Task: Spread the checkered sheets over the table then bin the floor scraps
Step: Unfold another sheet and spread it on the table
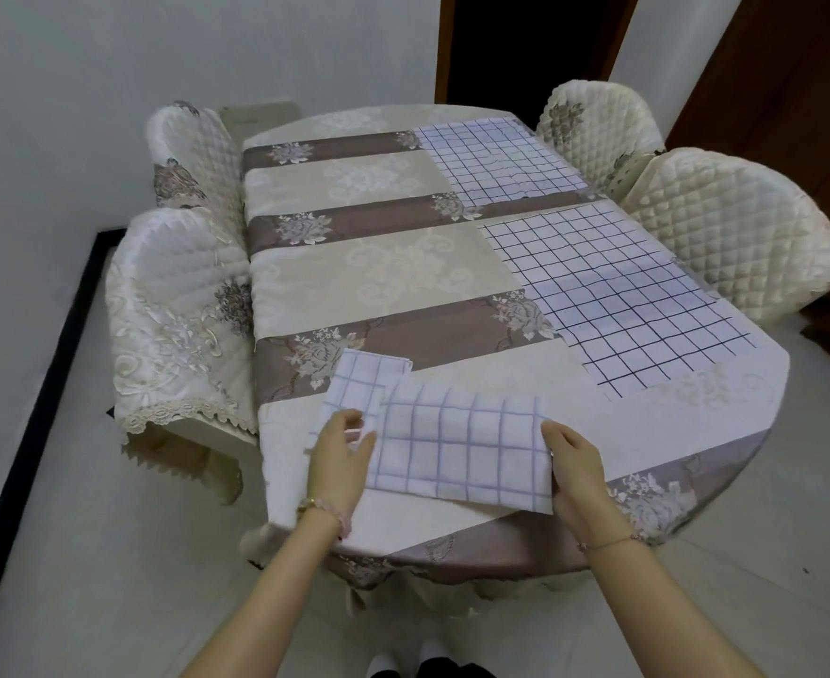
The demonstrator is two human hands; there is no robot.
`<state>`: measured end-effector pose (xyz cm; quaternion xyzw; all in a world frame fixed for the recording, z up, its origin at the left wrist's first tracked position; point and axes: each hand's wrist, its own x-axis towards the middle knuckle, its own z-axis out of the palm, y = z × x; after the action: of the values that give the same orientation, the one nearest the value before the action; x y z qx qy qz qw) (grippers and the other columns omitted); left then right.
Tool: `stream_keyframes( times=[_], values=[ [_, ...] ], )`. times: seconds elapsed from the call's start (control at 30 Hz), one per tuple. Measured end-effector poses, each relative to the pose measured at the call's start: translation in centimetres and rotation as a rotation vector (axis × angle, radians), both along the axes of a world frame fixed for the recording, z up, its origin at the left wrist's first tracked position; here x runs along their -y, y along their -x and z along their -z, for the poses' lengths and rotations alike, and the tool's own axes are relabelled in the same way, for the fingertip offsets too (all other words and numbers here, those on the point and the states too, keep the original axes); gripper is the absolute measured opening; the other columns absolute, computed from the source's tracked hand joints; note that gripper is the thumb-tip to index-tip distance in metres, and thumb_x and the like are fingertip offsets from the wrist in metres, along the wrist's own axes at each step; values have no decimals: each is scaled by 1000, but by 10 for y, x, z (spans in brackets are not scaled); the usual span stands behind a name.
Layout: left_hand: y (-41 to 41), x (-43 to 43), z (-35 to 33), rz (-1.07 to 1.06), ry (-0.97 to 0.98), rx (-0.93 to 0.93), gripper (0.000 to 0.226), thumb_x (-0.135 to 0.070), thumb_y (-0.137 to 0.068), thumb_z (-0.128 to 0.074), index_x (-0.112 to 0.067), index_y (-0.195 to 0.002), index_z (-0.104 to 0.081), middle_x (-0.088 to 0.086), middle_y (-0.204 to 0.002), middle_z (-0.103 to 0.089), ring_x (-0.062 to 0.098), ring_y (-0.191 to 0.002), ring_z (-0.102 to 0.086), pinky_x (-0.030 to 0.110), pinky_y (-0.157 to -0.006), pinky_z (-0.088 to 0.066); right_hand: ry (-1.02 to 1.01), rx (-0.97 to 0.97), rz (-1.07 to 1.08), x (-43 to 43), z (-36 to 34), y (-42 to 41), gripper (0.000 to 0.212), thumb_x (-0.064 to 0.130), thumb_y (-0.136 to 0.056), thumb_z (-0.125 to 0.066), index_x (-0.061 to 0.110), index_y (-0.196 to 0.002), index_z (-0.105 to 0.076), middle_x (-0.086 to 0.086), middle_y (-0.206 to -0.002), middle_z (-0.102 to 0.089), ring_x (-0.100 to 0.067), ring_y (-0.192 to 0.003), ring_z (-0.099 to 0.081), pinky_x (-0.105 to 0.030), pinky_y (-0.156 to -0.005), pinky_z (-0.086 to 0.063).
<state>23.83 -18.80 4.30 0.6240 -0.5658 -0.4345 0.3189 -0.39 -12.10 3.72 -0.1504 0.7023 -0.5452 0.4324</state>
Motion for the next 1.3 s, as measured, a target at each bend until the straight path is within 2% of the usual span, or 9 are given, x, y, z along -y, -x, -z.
stream_keyframes(
  times=[0.17,0.27,0.47,0.7,0.8,0.9,1.07,1.2,1.3],
  values=[
    [46,-38,-14,367,114,58,41,-26,-87,-63,-17,-126,-52,-9,-119,-52,4,-111,-49,15,-94,-37,29,259,-49,-23,-3,-24,18,17,-92,-56,11,-86,-71,1,-82,-76,-12,-71,-71,-25,-59,-55],
    [69,-56,-19,431,81,8,49,-35,-85,-64,-22,-129,-48,-14,-119,-47,2,-111,-46,18,-98,-38,65,308,-137,-41,-9,-36,18,17,-90,-60,10,-85,-76,-5,-89,-77,-13,-77,-73,-21,-59,-55],
    [85,-68,-24,288,-152,-312,24,-35,-86,-64,-26,-107,-57,-11,-108,-62,-1,-100,-58,2,-73,-46,127,215,-211,-61,-24,-53,16,19,-87,-66,7,-80,-74,-9,-81,-75,-15,-72,-72,-19,-58,-54],
    [80,-60,-27,107,-118,-376,19,-13,-89,-60,-18,-70,-59,-2,-75,-60,17,-82,-57,26,-73,-49,123,200,-187,-66,-26,-55,10,10,-89,-61,5,-82,-66,-6,-76,-70,-12,-68,-67,-20,-57,-53],
    [59,-54,-31,-64,-152,-561,17,-10,-90,-58,-16,-74,-59,0,-75,-61,14,-74,-61,30,-67,-55,167,247,-61,-64,-22,-43,7,11,-92,-58,8,-86,-61,-12,-89,-66,-21,-82,-63,-29,-71,-53],
    [23,-55,-31,-177,-155,-767,17,-5,-92,-54,-12,-76,-57,0,-72,-65,6,-65,-67,22,-60,-57,212,203,40,-66,-19,-29,6,13,-93,-56,10,-89,-58,-6,-77,-60,-13,-70,-59,-21,-65,-54],
    [-26,-86,-9,-213,-277,-965,24,3,-91,-49,-11,-101,-64,6,-97,-74,17,-90,-72,34,-77,-59,160,148,64,-74,-3,-18,18,15,-93,-56,18,-77,-50,11,-51,-37,-5,-52,-39,-18,-62,-53],
    [-41,-117,16,-257,-414,-915,21,7,-88,-50,-4,-99,-64,15,-93,-73,24,-83,-73,33,-69,-60,101,190,45,-83,15,-15,1,14,-94,-54,13,-94,-54,-4,-74,-47,-14,-71,-48,-33,-78,-52],
    [-48,-137,32,-205,-546,-891,28,6,-85,-54,4,-113,-58,19,-101,-72,28,-90,-71,34,-72,-60,21,202,27,-93,29,-11,15,11,-96,-50,3,-107,-58,-16,-93,-59,-24,-87,-57,-37,-82,-52]
  ],
)
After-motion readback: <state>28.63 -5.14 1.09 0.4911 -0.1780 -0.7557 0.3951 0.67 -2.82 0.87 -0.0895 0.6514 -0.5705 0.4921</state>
